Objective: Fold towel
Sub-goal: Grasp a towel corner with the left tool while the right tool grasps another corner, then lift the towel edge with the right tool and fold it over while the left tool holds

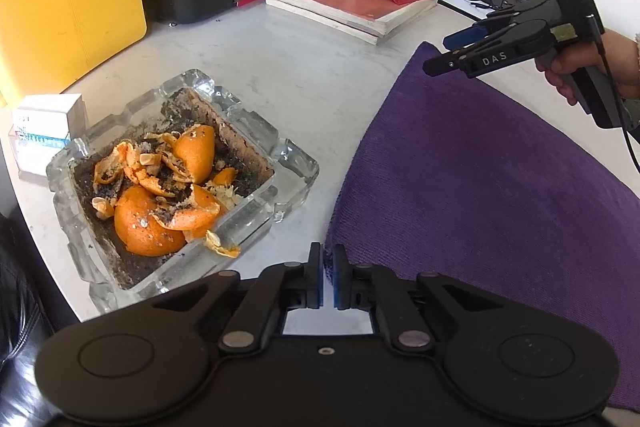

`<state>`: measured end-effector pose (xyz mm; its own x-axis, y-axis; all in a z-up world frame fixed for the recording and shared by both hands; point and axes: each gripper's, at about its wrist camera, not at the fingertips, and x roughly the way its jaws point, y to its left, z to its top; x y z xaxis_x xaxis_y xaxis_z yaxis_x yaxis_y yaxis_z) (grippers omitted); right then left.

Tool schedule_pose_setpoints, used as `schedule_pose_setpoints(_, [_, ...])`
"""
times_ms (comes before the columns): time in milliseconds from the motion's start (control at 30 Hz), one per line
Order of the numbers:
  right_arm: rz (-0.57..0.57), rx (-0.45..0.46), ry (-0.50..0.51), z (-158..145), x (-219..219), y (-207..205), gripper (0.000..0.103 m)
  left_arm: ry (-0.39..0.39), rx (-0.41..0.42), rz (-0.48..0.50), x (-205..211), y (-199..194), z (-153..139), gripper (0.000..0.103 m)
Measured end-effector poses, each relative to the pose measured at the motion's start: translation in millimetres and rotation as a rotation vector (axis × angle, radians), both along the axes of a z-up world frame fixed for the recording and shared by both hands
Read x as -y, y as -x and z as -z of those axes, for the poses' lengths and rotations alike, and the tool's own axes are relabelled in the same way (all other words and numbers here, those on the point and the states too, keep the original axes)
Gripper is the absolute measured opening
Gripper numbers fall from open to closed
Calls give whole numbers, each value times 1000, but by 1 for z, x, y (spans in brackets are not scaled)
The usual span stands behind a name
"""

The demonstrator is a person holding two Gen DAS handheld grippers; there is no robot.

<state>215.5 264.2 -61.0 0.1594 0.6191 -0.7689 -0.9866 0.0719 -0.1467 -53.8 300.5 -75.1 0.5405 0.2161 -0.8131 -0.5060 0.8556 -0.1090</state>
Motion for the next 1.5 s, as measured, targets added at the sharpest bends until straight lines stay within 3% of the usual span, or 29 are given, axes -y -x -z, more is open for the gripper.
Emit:
schedule_pose_setpoints(300, [4,-54,21,12,-24,-26,59,-4,-1,20,1,-1,0,4])
schedule_pose_setpoints(567, [-87,-120,98,9,-26,-29,54,7,1,30,-2,-2,0,4])
schedule_pose_setpoints(800, [-174,-139,133,5,-30,-25,31,10,10,32,-4,-2,0,4])
schedule_pose_setpoints(867, [-186,-142,140,4,-32,-23,11,12,14,31,-4,-2,1,3])
schedule_pose_setpoints(933, [-191,-140,147,4,-34,-21,8,16,21,30,-4,-1,1,3])
schedule_pose_setpoints(1133, [-162,-151,113,-2,-29,-19,6,40,70,30,-7,1,-4,3])
schedule_pose_setpoints(1500, [-76,-117,31,-42,13,-13,6,87,192,109,8,3,-31,3])
